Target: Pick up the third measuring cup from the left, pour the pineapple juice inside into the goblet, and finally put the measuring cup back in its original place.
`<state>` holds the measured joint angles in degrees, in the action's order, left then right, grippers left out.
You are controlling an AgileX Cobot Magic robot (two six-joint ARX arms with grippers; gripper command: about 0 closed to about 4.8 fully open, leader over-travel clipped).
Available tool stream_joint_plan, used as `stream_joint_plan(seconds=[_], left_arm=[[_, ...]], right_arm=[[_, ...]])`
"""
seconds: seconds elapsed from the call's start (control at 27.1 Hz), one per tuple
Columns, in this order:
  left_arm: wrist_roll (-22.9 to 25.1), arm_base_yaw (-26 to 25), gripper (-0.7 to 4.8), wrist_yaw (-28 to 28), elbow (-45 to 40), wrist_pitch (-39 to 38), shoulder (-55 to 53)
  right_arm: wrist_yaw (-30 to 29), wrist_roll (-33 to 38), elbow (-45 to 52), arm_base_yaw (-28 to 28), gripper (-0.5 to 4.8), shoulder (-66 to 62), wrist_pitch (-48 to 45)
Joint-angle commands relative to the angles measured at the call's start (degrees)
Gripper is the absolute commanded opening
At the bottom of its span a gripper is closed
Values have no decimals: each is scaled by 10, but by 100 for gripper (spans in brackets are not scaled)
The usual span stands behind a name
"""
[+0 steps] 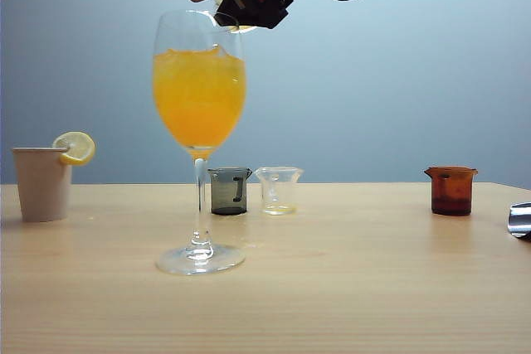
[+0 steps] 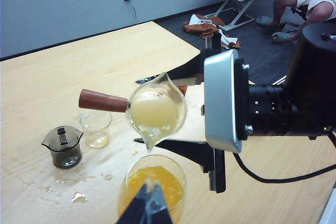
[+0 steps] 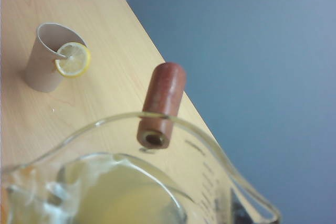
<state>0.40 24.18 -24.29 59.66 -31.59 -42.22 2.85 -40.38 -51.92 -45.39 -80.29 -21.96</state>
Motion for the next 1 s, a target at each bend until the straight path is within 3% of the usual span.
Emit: stream_joint_plan(seconds=[0.04, 1.0], left_arm=[[2, -1, -5, -4, 2, 3, 1], [2, -1, -5, -4, 2, -1, 1]], right_arm=[[-2, -4, -5, -1, 112, 4, -21], [-1, -82, -5, -15, 112, 4, -32]])
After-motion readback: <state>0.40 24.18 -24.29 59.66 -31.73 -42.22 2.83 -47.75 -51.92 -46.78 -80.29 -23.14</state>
